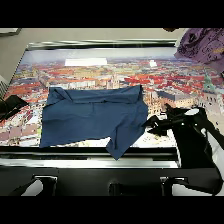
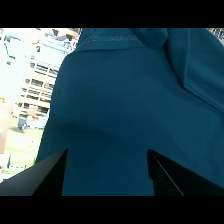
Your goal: Fold the clothes and pants, and hang the long-sleeved shirts on hangers.
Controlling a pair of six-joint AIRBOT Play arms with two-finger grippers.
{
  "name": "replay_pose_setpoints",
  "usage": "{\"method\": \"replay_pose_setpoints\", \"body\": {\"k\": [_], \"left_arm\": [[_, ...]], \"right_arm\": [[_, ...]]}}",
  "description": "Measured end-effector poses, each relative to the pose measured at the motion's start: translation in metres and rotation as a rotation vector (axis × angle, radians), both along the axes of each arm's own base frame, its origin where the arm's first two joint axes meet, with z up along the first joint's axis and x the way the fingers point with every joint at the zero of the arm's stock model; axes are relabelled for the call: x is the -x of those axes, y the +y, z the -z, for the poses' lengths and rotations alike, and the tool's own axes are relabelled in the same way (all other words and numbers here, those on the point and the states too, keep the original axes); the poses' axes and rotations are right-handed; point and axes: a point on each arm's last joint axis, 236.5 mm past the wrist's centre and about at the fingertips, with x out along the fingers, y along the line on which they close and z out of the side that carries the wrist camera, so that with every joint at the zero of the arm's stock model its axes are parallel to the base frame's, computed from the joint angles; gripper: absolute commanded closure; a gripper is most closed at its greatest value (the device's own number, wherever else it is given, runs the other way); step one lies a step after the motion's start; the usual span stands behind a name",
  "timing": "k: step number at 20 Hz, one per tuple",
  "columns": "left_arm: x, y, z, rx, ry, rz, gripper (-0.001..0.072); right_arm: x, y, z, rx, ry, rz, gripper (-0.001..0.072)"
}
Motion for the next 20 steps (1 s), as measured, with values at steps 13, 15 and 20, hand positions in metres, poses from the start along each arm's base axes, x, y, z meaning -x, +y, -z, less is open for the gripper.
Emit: {"method": "replay_pose_setpoints", "body": {"k": [13,15,20], "left_arm": [[0.001,-0.001,0.001,0.006,0.007,-0.002,0.0138],[0.001,-0.001,0.001,0.008,0.008,-0.004,0.0137],[0.019,0.011,0.013,0.015,0.072,-0.032,0.0137]], "right_arm": [[0.011,0.018,0.025,0.009,0.03,-0.047,0.0434],[0.011,0.022,0.031,0.032,0.028,-0.046,0.0545],[0.004,0.02,0.039,0.077,0.01,-0.016,0.0685]]}}
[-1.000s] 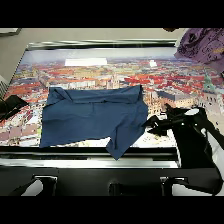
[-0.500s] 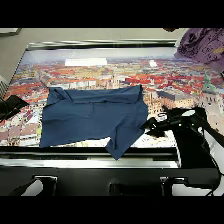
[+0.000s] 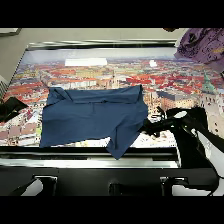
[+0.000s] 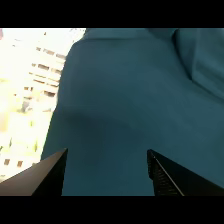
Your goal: Fold the clothes and pants, and hang the long-sleeved shirts on hangers.
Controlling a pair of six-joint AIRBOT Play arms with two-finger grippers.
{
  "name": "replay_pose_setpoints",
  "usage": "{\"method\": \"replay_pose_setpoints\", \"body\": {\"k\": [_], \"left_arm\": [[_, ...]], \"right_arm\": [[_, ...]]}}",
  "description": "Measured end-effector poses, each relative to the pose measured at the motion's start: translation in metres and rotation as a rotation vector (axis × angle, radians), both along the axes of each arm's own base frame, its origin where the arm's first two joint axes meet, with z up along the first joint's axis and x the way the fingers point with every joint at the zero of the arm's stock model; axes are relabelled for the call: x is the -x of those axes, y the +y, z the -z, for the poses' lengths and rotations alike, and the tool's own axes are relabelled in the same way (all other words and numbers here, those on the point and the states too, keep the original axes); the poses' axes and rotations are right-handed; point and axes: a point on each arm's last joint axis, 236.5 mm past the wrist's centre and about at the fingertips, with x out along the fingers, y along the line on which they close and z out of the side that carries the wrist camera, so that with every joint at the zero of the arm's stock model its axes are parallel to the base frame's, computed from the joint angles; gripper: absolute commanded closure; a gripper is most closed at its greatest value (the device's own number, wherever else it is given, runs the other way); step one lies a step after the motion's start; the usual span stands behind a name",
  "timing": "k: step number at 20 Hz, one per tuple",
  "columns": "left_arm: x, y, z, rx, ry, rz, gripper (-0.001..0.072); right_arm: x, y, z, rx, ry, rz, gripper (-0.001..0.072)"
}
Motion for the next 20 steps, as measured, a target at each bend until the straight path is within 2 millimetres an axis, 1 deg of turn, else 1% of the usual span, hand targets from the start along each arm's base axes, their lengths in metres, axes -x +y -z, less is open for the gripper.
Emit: {"method": "replay_pose_setpoints", "body": {"k": [1,3,5,7,9,12,14,16,20], "left_arm": [[0.011,0.008,0.009,0.003,0.032,-0.025,0.0137],[0.039,0.024,0.034,0.032,0.104,-0.092,0.0138],[0.069,0.034,0.061,0.093,0.166,-0.167,0.0138],[0.088,0.033,0.082,0.18,0.186,-0.219,0.0138],[0.1,0.028,0.1,0.257,0.195,-0.241,0.0138],[0.112,0.017,0.125,0.344,0.219,-0.234,0.0138],[0.114,0.011,0.138,0.388,0.228,-0.215,0.0138],[0.113,0.006,0.146,0.425,0.227,-0.199,0.0138],[0.109,0.001,0.154,0.46,0.216,-0.177,0.0139]], "right_arm": [[-0.001,0.0,0.0,0.002,-0.002,0.001,0.0685],[-0.002,-0.001,-0.001,0.013,-0.017,0.002,0.0685],[-0.005,-0.004,-0.004,0.031,-0.04,-0.001,0.0685],[-0.006,-0.007,-0.008,0.045,-0.063,-0.006,0.0685],[-0.007,-0.008,-0.012,0.054,-0.079,-0.012,0.0685],[-0.004,-0.003,-0.023,0.029,-0.087,-0.025,0.0685],[-0.003,-0.001,-0.027,0.019,-0.091,-0.035,0.0685],[-0.002,0.0,-0.029,0.01,-0.089,-0.038,0.0685],[-0.001,0.001,-0.031,0.005,-0.09,-0.043,0.0685]]}}
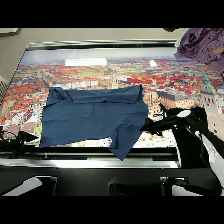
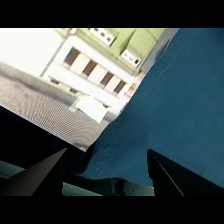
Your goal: Fold the clothes and pants, and hang the long-sleeved shirts on hangers.
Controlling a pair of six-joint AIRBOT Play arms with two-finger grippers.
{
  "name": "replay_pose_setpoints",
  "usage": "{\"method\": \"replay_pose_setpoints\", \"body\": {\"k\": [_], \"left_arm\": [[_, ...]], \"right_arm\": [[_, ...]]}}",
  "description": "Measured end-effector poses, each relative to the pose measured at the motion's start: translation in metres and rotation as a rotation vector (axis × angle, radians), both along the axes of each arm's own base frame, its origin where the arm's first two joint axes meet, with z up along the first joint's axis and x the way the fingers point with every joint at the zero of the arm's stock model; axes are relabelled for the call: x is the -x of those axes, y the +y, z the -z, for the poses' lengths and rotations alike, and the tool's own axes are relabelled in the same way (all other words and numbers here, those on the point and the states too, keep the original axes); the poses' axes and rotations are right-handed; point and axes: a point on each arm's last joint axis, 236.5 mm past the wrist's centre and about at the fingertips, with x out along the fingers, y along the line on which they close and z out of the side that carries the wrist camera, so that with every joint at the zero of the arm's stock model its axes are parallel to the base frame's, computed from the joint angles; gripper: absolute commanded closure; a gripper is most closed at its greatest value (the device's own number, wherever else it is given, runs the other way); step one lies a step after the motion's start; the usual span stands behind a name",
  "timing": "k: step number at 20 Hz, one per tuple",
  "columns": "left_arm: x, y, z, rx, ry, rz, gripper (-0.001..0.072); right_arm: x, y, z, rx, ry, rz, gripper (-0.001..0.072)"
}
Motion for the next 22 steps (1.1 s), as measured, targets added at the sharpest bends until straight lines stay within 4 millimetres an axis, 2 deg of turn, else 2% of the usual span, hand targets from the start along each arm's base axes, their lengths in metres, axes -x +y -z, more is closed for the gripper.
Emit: {"method": "replay_pose_setpoints", "body": {"k": [5,7,20,21,22], "left_arm": [[0.0,-0.005,0.005,0.029,-0.001,0.017,0.0139],[0.002,-0.01,0.006,0.057,0.006,0.028,0.0206],[0.012,-0.028,0.015,0.156,0.057,0.078,0.0207],[0.013,-0.03,0.015,0.157,0.06,0.089,0.0252],[0.012,-0.032,0.016,0.154,0.063,0.099,0.0372]], "right_arm": [[0.0,0.001,0.0,-0.003,0.001,0.0,0.0685],[0.0,0.001,0.0,-0.003,0.001,0.0,0.0685],[-0.001,0.002,-0.002,-0.015,0.002,0.005,0.0685],[0.0,0.003,-0.003,-0.016,0.004,0.004,0.0685],[0.0,0.003,-0.003,-0.017,0.004,0.004,0.0685]]}}
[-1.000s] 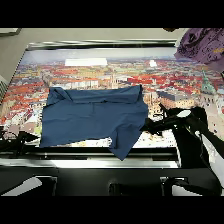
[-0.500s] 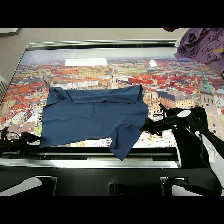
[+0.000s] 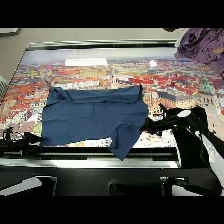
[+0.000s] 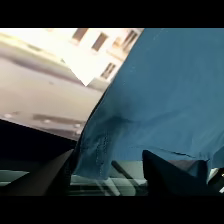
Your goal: Fold the clothes and pants, and hang the long-sleeved shirts on hangers.
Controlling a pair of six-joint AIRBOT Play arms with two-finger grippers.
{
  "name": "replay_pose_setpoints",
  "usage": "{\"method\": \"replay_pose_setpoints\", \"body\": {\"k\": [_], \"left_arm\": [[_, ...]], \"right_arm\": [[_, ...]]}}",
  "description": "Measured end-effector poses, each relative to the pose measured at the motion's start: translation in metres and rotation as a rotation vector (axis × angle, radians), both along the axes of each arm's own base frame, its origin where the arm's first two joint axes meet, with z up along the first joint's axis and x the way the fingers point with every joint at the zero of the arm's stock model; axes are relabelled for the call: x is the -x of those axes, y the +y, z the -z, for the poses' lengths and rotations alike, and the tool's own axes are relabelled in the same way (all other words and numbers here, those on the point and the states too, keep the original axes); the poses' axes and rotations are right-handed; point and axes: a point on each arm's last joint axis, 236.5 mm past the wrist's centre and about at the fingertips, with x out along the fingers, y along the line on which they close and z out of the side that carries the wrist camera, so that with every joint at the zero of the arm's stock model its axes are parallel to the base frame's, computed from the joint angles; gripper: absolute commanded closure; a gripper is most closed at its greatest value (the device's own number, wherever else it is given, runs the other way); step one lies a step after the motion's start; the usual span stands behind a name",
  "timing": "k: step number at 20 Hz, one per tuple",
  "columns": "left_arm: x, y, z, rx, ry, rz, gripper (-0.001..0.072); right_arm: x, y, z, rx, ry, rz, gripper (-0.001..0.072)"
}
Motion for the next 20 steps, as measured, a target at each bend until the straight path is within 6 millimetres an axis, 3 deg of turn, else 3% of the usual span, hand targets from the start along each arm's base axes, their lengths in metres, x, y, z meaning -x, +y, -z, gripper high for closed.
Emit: {"method": "replay_pose_setpoints", "body": {"k": [3,8,11,14,16,18,20], "left_arm": [[-0.001,0.001,0.008,-0.044,0.005,0.03,0.069],[-0.008,0.001,0.008,-0.058,-0.012,0.031,0.0692],[-0.031,-0.002,-0.002,-0.059,-0.075,0.009,0.0694],[-0.071,-0.016,-0.03,-0.07,-0.186,0.074,0.0697],[-0.108,-0.025,-0.06,-0.111,-0.278,0.139,0.0697],[-0.161,-0.031,-0.109,-0.199,-0.42,0.187,0.0697],[-0.212,-0.039,-0.182,-0.29,-0.603,0.218,0.0696]], "right_arm": [[0.0,0.001,-0.001,-0.004,0.003,0.001,0.0685],[0.002,0.002,-0.004,-0.012,0.002,-0.004,0.0686],[-0.014,0.006,-0.027,-0.031,-0.091,-0.013,0.0687],[-0.055,0.004,-0.073,-0.023,-0.276,-0.018,0.0687],[-0.09,0.006,-0.119,-0.009,-0.438,-0.022,0.0687],[-0.123,0.012,-0.175,0.015,-0.611,-0.036,0.0688],[-0.15,0.015,-0.239,0.063,-0.787,-0.032,0.0688]]}}
